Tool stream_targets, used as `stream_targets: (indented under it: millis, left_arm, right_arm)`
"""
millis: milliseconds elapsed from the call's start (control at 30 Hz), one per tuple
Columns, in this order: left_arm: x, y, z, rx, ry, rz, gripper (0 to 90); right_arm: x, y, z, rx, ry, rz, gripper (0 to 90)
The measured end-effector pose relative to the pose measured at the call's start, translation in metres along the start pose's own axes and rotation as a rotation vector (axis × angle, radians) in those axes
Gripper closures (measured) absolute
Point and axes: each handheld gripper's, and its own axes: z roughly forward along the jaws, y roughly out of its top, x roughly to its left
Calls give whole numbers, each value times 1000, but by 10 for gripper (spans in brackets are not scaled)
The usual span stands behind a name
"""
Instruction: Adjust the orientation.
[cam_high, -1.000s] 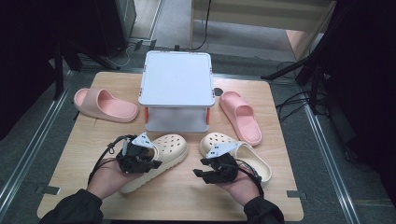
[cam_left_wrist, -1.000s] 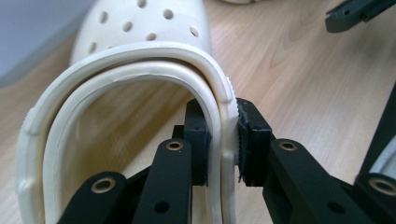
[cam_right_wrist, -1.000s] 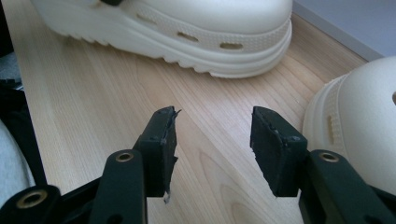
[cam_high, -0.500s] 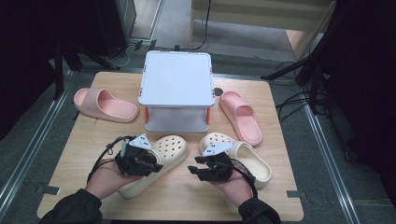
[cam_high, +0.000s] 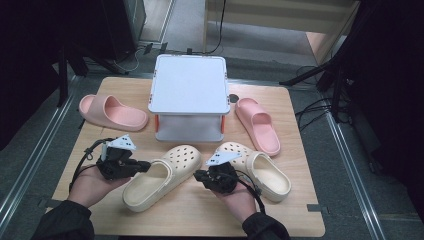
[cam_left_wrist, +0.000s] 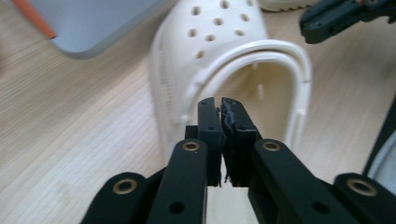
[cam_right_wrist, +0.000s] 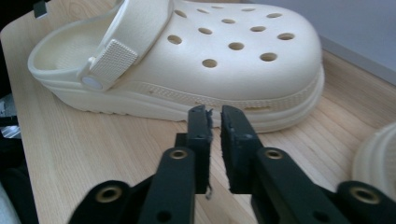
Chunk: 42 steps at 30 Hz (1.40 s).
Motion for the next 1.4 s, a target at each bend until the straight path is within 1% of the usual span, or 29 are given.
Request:
stream_targets:
  millis: [33,67,133,167,200,233,267,300,333,367,400,433,467,500,533,633,733,767,900,967,1000,1033,1067,1133,1167,1233,1333,1367,1400]
  left_arm:
    - [0,0,0,0,0,0,880]
    - [4,-2,0,-1,5,-10,880]
    - [11,-7,3,0,11,-27,883]
    - [16,-9,4,10,14,-33,883]
    - [19,-12,5,9,22,-34,883]
    - [25,-15,6,12,22,-42,883]
    - [25,-15,6,12,22,-42,883]
    - [31,-19,9,13,5,-65,883]
    - [31,-19,9,13,5,-65,884]
    - [34,-23,14,28,-7,-81,884]
    - [34,-23,14,28,-7,-81,884]
    - [35,-25,18,50,-6,-88,882]
    - [35,-25,18,50,-6,-88,880]
    - [35,-26,22,65,-11,-87,878]
    - [35,-26,22,65,-11,-87,878]
    - [34,-25,27,74,-9,-77,882]
    - [35,-25,27,77,-9,-89,884]
    - [34,-25,27,77,-7,-87,888]
    - [34,-27,28,77,-11,-105,889]
    - [34,-28,27,78,-18,-108,889]
    - [33,-29,27,79,-31,-109,889]
    - [33,-29,27,79,-31,-109,889]
    - [31,-30,27,81,-35,-106,889]
    - [28,-31,27,86,-40,-99,889]
    - [24,-32,28,85,-45,-98,890]
    - [21,-33,28,86,-53,-97,890]
    - [18,-34,27,85,-60,-102,890]
    - [15,-34,27,76,-71,-104,890]
    - [15,-34,27,76,-71,-104,890]
  right_arm:
    - [1,0,2,-1,-5,-1,887]
    - [1,0,2,-1,-5,-1,887]
    - [4,2,7,-3,-3,8,900]
    - [5,3,10,-3,4,13,900]
    - [6,3,13,1,20,22,900]
    - [9,3,17,11,30,24,900]
    - [9,3,17,11,30,24,900]
    - [11,3,20,10,32,9,900]
    - [11,3,20,10,32,9,900]
    - [12,3,21,9,29,15,900]
    - [12,3,21,9,29,15,900]
    - [12,4,23,10,33,19,900]
    - [12,4,23,10,33,19,900]
    - [13,4,26,14,40,9,900]
    - [13,4,28,20,41,7,900]
    - [15,4,33,31,34,-2,900]
    - [16,4,34,27,32,0,900]
    - [17,4,36,34,20,-12,900]
    - [16,4,37,39,28,-11,900]
    - [13,5,38,38,36,7,900]
    - [12,5,38,39,38,12,900]
    - [12,5,38,39,38,12,900]
    - [11,6,37,41,43,17,900]
    - [9,6,37,46,39,21,900]
    - [7,7,37,46,40,25,900]
    - [6,7,36,48,38,35,900]
    - [3,7,36,48,43,36,900]
    - [1,9,36,54,40,43,900]
    - [1,9,36,54,40,43,900]
